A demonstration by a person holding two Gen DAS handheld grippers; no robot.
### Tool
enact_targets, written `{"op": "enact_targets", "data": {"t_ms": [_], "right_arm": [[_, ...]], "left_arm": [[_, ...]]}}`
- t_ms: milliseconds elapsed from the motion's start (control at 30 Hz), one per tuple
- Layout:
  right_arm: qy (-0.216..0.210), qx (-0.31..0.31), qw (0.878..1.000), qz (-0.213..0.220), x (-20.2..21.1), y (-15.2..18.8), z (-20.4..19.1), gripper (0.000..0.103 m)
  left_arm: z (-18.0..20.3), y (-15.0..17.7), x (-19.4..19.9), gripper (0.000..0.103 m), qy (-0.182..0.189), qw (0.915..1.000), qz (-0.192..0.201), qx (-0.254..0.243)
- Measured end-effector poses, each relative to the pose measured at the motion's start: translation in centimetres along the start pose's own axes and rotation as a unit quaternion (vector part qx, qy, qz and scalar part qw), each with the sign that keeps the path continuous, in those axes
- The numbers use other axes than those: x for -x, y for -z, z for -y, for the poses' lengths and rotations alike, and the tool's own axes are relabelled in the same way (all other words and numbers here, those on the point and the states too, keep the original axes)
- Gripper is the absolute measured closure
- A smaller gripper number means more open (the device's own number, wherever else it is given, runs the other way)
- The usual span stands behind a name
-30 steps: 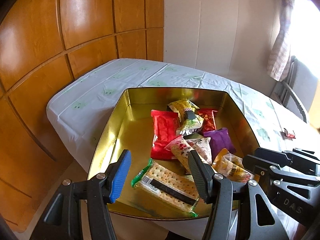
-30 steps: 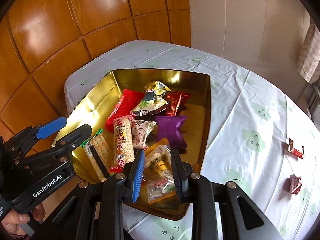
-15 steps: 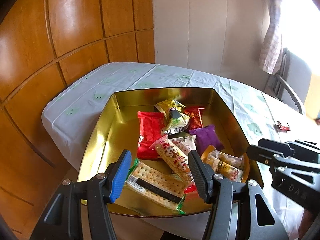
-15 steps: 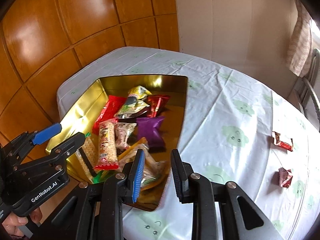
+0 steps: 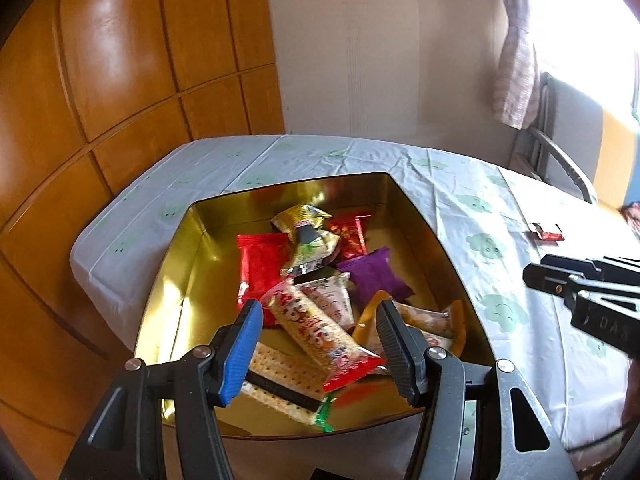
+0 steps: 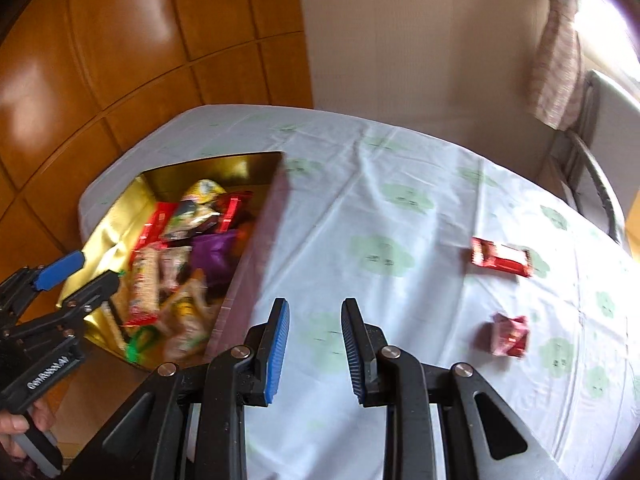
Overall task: Organize snacks
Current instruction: 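Move both grippers toward the red candy bar and pink packet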
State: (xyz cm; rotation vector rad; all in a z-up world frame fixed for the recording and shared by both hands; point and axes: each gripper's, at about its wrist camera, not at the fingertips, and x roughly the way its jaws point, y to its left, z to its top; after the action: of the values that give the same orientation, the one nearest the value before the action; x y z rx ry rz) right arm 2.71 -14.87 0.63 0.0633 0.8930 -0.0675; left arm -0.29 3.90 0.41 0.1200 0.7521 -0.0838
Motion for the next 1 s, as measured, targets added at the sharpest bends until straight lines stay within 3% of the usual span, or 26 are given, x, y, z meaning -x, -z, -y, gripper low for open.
{"op": "enact_targets", "data": {"t_ms": [600, 1000], "right_arm": [[0.089, -0.035, 0.995, -0.012, 2.9, 0.3, 11.7, 0.076], [0.117, -0.053, 0.989, -0.067, 1.5, 2.2, 19.3, 0.076]], "left_arm": [[5.2, -0.9, -0.3, 0.043, 0.032, 0.9976, 0.002, -0.061], [8.3, -1.7, -1.2, 0.043, 0.047, 0.9934, -0.005, -0.105]]}}
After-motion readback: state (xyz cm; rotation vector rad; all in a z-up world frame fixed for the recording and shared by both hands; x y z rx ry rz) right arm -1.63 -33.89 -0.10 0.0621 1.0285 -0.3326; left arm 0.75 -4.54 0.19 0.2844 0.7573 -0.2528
